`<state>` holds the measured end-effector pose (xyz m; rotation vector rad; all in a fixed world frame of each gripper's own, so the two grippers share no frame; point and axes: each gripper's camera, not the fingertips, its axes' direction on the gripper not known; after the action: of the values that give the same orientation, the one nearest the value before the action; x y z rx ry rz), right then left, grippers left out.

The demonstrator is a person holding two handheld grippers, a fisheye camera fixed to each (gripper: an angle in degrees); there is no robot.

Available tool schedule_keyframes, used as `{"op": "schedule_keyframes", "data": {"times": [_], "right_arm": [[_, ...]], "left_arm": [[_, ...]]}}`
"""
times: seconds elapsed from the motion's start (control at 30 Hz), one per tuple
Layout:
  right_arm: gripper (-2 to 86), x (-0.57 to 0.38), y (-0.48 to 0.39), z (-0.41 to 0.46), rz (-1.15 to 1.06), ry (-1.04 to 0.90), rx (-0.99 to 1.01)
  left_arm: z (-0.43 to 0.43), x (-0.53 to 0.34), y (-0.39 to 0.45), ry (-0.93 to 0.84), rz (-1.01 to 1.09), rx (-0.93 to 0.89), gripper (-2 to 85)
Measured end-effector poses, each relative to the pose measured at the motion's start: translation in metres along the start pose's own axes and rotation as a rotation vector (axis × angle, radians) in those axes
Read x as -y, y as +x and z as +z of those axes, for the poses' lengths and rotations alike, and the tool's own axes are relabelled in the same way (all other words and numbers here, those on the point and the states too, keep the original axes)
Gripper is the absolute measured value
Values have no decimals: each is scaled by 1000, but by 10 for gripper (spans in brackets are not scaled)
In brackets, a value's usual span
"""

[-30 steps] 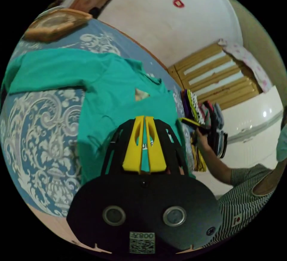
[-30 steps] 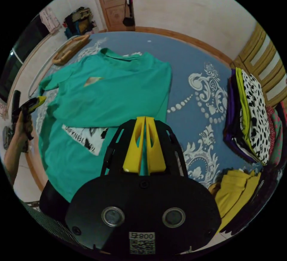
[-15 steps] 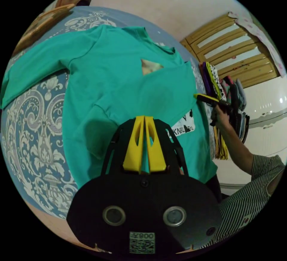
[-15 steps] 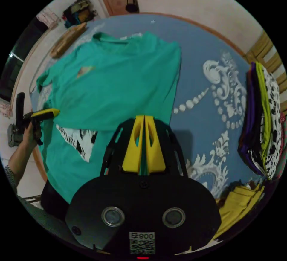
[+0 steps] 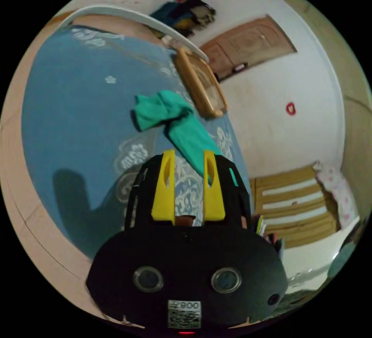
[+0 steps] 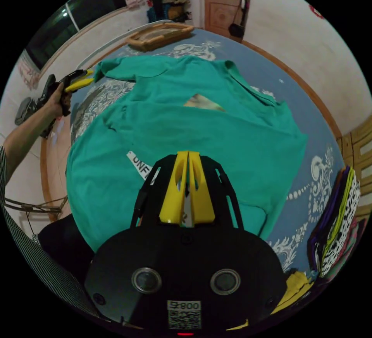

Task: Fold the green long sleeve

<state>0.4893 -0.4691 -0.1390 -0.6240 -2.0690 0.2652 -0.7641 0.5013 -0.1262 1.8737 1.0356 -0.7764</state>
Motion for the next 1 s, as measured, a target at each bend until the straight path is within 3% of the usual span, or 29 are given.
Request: {"op": "schedule_keyframes", "data": {"times": [0.17,0.5,0.7,1.0], "right_arm": [[0,20,-9,33,3,-74,41],[1,20,-5,57,1,-86,-47],[1,19,13,52,30,-67,-32],[2,18,53,28,77,-56,24]], "left_arm": [[-18,27,-49,97,-227,-107,107],[-11,4,-70,153,-352,-180,29],[-12,-28,-41,187,-236,-204,7],[26,-95,96,85,220,-351,3]]}}
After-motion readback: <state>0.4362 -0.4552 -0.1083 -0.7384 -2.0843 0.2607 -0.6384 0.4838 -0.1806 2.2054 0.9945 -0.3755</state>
